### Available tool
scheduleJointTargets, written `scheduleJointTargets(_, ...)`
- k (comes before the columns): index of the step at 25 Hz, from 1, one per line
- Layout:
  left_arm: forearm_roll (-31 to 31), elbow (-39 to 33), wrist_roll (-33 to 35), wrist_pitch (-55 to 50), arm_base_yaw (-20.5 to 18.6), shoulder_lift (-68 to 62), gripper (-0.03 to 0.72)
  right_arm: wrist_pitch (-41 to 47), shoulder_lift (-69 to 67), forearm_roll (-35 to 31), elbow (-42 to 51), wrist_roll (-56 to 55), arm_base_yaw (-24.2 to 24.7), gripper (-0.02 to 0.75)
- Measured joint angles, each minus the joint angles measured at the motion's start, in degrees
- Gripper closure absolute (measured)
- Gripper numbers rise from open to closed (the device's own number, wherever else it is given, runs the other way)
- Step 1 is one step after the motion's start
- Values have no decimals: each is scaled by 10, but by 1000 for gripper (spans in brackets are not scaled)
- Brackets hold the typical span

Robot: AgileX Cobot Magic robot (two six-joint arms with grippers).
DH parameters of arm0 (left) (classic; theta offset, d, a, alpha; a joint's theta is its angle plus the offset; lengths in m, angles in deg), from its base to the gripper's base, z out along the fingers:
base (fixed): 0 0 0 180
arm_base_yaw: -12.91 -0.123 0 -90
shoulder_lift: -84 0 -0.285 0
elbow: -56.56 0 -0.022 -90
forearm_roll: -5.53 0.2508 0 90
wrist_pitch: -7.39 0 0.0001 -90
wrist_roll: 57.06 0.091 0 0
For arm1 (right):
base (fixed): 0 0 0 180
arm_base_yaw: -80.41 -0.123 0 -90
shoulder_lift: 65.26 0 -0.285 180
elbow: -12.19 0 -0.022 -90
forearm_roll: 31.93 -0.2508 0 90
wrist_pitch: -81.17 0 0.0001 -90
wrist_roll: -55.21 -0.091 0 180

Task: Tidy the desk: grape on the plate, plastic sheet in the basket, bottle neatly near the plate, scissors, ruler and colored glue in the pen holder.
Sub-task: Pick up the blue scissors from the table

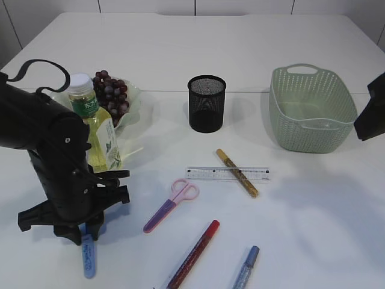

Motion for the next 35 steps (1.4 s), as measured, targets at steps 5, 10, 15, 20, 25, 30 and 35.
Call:
scheduleJointTargets(5,1,0,19,-7,0,0,518,0,0,0,0,0,0,248)
scheduleJointTargets(10,1,-1,22,-5,0,3,519,0,0,0,0,0,0,248)
scheduleJointTargets(15,1,-4,26,-4,0,11,519,0,0,0,0,0,0,248)
scheduleJointTargets(20,1,-4,37,-2,0,26,520,0,0,0,0,0,0,248)
scheduleJointTargets(25,1,-4,39,1,0,40,520,0,0,0,0,0,0,248)
scheduleJointTargets(30,1,-4,60,1,0,54,520,-1,0,0,0,0,0,248)
scheduleJointTargets(35,1,-4,91,1,0,58,520,-1,0,0,0,0,0,248)
